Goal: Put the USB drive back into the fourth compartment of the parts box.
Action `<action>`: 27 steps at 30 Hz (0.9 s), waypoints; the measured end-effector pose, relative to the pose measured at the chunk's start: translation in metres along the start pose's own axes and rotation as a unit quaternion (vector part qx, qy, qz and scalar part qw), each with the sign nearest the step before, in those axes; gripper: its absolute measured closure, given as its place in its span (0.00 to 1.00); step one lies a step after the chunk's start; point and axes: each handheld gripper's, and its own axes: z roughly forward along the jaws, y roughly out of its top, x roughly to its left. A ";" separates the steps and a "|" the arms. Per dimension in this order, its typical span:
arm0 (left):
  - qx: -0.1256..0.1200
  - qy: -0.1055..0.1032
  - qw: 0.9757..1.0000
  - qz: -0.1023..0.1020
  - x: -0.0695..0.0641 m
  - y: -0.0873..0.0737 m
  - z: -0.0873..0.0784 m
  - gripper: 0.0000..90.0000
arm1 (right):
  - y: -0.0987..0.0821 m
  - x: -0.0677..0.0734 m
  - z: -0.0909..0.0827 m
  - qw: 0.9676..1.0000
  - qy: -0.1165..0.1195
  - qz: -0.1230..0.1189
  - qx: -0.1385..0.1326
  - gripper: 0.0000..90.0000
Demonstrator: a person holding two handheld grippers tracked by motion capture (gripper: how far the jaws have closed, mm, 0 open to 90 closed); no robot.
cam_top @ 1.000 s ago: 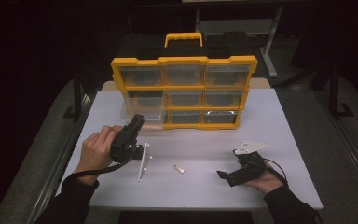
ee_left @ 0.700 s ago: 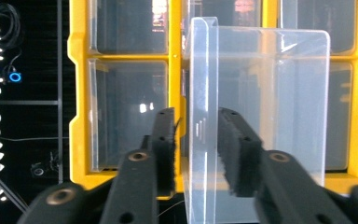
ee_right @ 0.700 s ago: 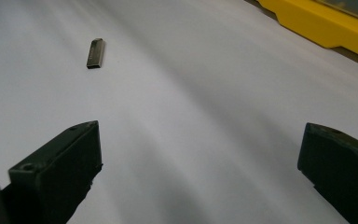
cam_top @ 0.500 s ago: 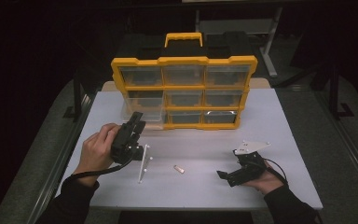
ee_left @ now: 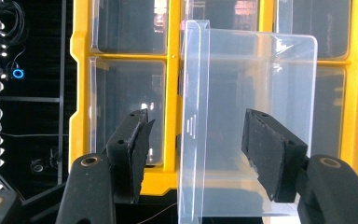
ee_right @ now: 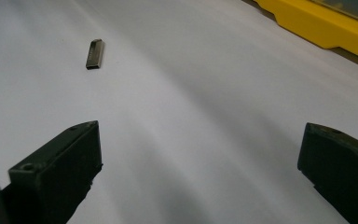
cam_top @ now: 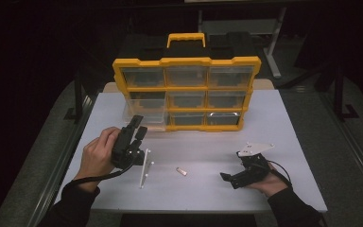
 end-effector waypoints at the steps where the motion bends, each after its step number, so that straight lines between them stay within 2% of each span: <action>1: 0.000 0.000 1.000 -0.001 0.000 0.000 0.000 0.45 | 0.000 0.000 0.000 1.000 0.000 0.000 0.000 0.00; 10: 0.002 0.001 1.000 -0.012 -0.006 -0.003 -0.004 0.35 | 0.000 0.000 0.002 1.000 0.002 0.000 0.003 0.00; 16: 0.003 -0.001 1.000 -0.012 -0.010 -0.003 -0.006 0.31 | -0.001 0.001 0.001 1.000 0.002 0.000 0.004 0.00; 23: 0.006 0.001 1.000 -0.016 -0.019 -0.003 -0.007 0.22 | -0.001 0.001 0.002 1.000 0.003 0.000 0.004 0.00; 27: 0.007 -0.006 1.000 -0.015 -0.024 -0.003 -0.009 0.19 | -0.001 0.001 0.002 1.000 0.002 0.000 0.004 0.00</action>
